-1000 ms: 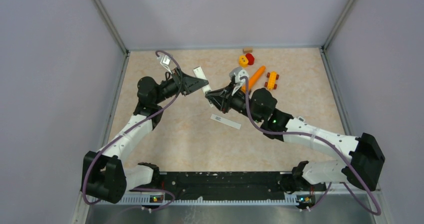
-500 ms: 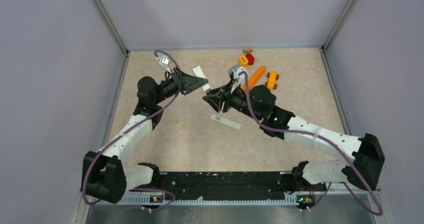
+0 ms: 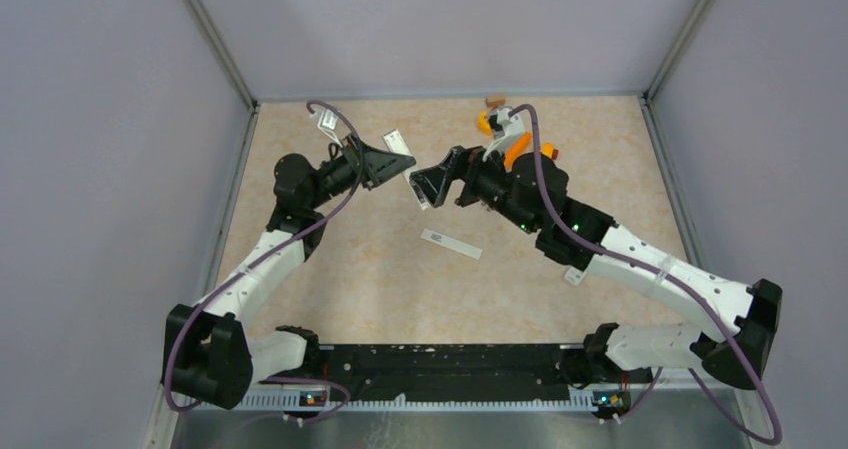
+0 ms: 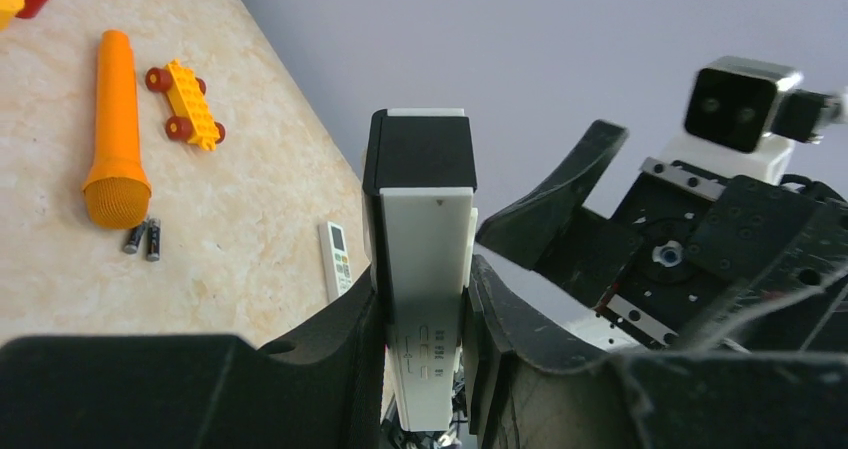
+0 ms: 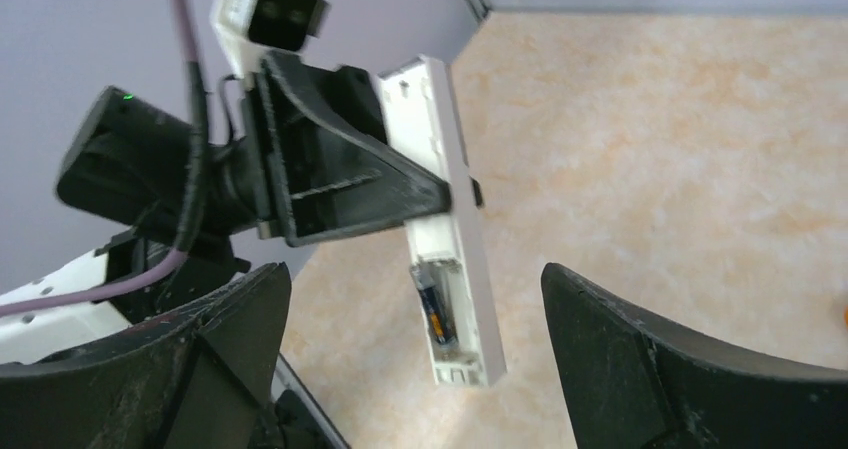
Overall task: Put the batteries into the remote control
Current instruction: Load the battery into the remote control, then move the battery to the center of the board.
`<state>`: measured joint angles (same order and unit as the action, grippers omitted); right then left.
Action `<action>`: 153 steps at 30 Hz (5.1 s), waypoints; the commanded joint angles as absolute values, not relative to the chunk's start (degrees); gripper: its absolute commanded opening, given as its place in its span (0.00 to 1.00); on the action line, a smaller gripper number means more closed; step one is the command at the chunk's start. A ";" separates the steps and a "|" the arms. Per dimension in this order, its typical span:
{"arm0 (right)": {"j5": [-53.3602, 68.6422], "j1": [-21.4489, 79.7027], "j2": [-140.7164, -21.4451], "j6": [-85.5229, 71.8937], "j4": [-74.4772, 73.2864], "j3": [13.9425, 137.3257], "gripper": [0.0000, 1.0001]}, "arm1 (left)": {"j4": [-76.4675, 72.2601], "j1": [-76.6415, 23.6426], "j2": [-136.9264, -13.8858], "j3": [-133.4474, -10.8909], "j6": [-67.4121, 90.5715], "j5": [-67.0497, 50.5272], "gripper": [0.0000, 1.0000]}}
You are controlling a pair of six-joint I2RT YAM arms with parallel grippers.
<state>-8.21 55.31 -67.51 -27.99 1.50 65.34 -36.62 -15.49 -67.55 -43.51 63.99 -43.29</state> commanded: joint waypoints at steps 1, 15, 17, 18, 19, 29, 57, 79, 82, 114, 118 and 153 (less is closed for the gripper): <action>-14.17 53.80 -69.76 -43.93 -9.94 69.29 0.98 | -41.59 -15.56 -64.56 -44.16 61.86 -40.03 0.00; -2.35 51.30 -69.25 -68.97 13.88 56.06 0.99 | -44.41 -15.56 -63.24 -42.67 63.30 -37.04 0.00; -1.64 50.69 -69.34 -71.88 18.22 53.45 0.99 | -45.38 -15.56 -63.49 -42.39 63.82 -37.22 0.00; -1.30 50.41 -69.34 -73.08 20.41 52.44 0.99 | -45.65 -15.56 -63.62 -42.31 64.03 -37.40 0.00; -1.12 50.15 -69.42 -73.95 22.11 51.74 0.99 | -45.74 -15.56 -63.72 -42.41 64.21 -37.48 0.00; 2.76 49.01 -72.17 -76.02 28.30 52.12 0.98 | -46.05 -15.56 -64.11 -42.24 64.69 -37.98 0.00; 5.98 47.47 -77.25 -77.94 26.90 54.80 0.83 | -47.06 -15.56 -64.25 -41.57 66.31 -40.11 0.00; 7.74 47.25 -76.74 -77.12 30.23 50.21 0.39 | -52.30 -15.56 -65.71 -42.88 74.65 -39.54 0.00; 7.36 47.23 -76.49 -75.35 31.42 49.40 0.38 | -50.75 -15.49 -65.65 -43.30 75.57 -39.21 0.00; 7.22 45.63 -74.55 -59.88 28.38 49.67 0.56 | -48.76 -14.63 -66.74 -42.95 76.41 -40.91 0.00; 10.19 45.63 -73.63 -56.21 32.41 49.66 0.93 | -46.62 -13.97 -66.62 -42.48 74.66 -41.04 0.00; -23.91 37.62 -77.16 -37.76 -34.53 60.79 0.60 | -13.61 -9.05 -49.66 -33.01 54.04 -45.27 0.00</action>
<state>-22.70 38.96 -75.48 -35.22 -35.55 61.84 -13.96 -9.30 -50.52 -32.91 55.83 -44.29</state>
